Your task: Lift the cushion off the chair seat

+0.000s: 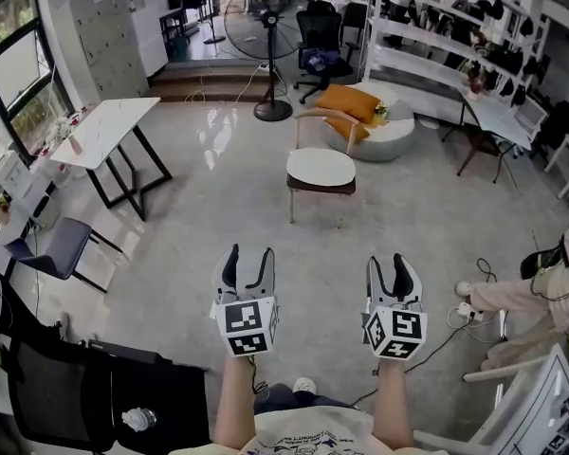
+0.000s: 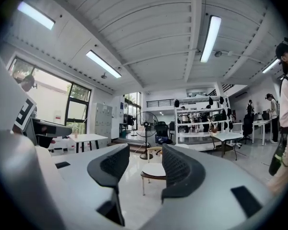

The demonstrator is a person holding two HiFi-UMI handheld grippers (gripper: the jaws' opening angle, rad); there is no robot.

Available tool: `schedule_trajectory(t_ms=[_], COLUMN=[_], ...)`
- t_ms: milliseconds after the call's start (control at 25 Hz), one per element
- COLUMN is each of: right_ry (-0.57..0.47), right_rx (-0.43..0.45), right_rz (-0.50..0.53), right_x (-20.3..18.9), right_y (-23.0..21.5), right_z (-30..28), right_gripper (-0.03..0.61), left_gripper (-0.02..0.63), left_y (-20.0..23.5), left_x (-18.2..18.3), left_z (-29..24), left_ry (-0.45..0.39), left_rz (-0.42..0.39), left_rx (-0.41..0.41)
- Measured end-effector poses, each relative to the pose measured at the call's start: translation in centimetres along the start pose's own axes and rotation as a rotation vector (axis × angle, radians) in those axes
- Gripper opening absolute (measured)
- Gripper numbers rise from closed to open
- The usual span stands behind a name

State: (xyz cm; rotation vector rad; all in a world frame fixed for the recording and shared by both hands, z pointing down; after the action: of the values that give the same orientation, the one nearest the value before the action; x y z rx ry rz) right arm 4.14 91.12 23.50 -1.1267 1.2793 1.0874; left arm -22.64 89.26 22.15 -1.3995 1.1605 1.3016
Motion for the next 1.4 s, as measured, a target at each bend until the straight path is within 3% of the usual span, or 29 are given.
schedule_trajectory(t_ms=[320, 600, 1000, 1400], right_ry=[0.031, 0.049, 0.054, 0.043], right_rx=[0.038, 0.030, -0.009, -0.046], right_rz=[-0.020, -0.034, -0.047, -0.055], right_x=[-1.6, -2.5, -2.9, -0.3], right_y=[-0.9, -2.3, -4.4, -5.5], right_z=[-2.9, -8.2, -22.8, -40.3], right_gripper=[0.262, 0.275, 0.276, 0.276], left_gripper=[0.262, 0.265, 0.272, 0.272], left_y=[-0.4, 0.5, 3.5, 8.1], left_x=[-1.0, -1.4, -1.2, 2.2], left_z=[-2.6, -8.2, -23.1, -41.0], left_ry=[0.034, 0.039, 0.041, 0.036], left_rz=[-0.014, -0.008, -0.020, -0.028], left_rx=[0.012, 0.018, -0.013, -0.055])
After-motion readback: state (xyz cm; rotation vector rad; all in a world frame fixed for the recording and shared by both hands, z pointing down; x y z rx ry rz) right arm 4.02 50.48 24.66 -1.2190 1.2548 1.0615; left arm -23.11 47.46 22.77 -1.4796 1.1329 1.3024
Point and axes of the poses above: the fingertips, and each gripper's own axes: z backward along the fingers, y to its left, x out of its top, the point moved 3 cm from there along z, backward along the fingers, and after that the axes turned 3 degrees about -y, right-handed, at the moved point
